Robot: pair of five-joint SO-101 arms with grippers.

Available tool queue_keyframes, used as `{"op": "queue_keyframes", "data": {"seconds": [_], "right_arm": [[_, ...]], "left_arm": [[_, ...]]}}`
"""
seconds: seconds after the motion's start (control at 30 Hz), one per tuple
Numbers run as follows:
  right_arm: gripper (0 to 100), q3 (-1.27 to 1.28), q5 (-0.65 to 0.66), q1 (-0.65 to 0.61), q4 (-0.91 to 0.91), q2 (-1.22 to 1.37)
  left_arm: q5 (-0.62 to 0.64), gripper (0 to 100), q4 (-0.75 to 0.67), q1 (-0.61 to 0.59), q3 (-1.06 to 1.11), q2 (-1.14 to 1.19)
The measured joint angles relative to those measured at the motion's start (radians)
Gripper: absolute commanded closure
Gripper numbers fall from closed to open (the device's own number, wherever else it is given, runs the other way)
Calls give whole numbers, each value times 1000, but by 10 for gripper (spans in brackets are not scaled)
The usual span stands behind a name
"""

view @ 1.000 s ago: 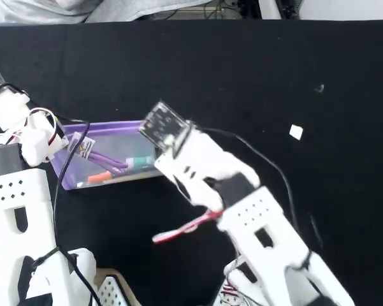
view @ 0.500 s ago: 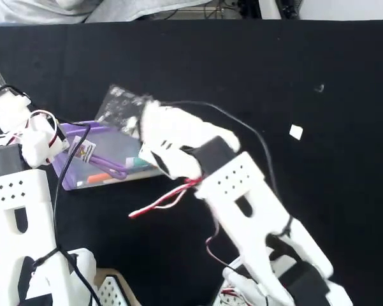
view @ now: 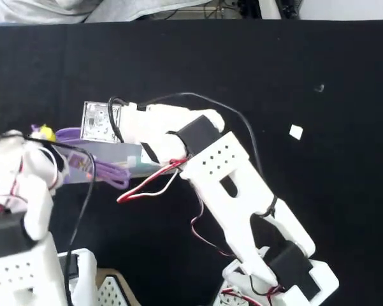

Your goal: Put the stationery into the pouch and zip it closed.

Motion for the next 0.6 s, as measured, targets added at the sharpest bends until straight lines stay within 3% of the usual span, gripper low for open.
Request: {"op": "queue_keyframes", "data": {"seconds": [0.2, 0.4, 0.6], "right_arm": [[850, 14, 0, -72, 0, 0], [851, 14, 0, -173, -17, 0], [851, 14, -17, -195, -48, 17]], "left_arm": [[-3, 970, -86, 34, 124, -74], [-2, 970, -92, 34, 137, -86], [0, 970, -92, 34, 137, -86]]}}
